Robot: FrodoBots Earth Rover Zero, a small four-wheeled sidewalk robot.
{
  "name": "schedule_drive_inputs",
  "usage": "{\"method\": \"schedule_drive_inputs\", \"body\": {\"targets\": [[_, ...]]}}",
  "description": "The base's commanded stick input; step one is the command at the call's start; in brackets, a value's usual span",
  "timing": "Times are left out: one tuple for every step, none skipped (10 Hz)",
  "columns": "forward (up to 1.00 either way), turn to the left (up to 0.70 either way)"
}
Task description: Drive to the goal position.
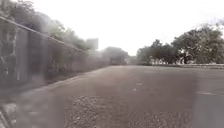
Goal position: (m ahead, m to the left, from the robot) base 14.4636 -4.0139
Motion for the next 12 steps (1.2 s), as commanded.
{"method": "schedule_drive_inputs", "body": {"targets": [[1.00,0.00],[1.00,0.00],[1.00,0.00],[1.00,0.00],[1.00,0.00],[1.00,0.00],[1.00,0.00],[1.00,0.00],[1.00,0.00],[1.00,0.00],[1.00,0.00],[1.00,0.00]]}}
